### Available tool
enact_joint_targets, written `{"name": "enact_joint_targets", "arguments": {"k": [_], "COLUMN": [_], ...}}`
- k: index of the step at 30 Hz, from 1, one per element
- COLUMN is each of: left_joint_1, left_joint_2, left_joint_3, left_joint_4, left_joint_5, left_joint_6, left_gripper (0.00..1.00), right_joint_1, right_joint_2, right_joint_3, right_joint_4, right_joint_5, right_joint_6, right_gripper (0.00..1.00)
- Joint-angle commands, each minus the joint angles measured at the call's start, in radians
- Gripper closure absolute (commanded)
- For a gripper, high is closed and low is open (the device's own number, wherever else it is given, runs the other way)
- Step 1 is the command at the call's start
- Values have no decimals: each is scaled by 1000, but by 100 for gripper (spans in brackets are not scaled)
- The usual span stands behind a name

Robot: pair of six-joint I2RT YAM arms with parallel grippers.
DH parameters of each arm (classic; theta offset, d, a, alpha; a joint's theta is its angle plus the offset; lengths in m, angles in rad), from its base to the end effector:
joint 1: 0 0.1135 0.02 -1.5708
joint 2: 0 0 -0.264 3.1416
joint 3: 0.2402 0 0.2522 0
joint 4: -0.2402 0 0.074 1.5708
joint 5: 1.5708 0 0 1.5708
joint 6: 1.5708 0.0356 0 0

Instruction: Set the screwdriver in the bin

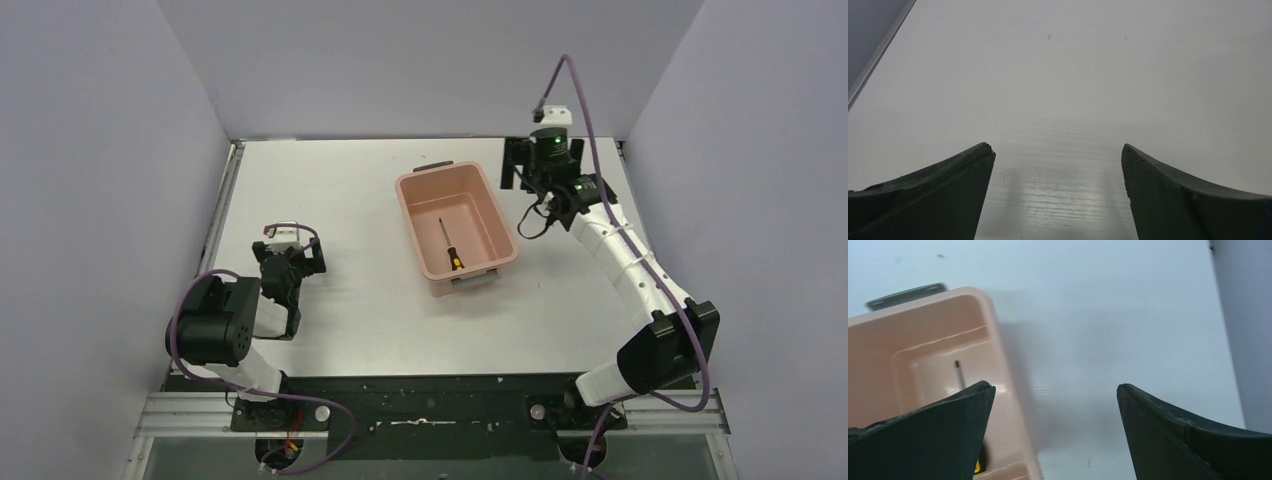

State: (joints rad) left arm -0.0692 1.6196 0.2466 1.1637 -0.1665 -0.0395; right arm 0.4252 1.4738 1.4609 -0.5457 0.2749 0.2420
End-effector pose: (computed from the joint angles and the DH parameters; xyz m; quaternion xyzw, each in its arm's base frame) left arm 0.2464 -0.0112 0.1261 -0.0408 0.7751 0.0304 0.6298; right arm 0.3064 0.1281 0.3757 -0.0131 0.8688 0.0440 0.4930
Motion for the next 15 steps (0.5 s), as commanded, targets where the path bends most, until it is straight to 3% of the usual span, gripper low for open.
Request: {"name": "enact_joint_targets", "arguments": {"k": [1,7,15], "left_joint_1": [2,2,2], "left_joint_2": [-10,-10,-10], "left_joint_3": [6,6,6], "left_joint_4": [46,46,47], "left_joint_5": [13,12,12], "left_joint_6": [8,8,8], "left_gripper": [3,3,3], "right_joint_1": [-159,-384,-454], "right_joint_2": [-72,-86,-79], "right_joint_3": [-13,-43,-68], "right_joint_4": [-58,-60,-57], "right_joint_5": [-16,-90,-119], "right_joint_6": [-55,-83,-65], "right_gripper": [0,0,0]}}
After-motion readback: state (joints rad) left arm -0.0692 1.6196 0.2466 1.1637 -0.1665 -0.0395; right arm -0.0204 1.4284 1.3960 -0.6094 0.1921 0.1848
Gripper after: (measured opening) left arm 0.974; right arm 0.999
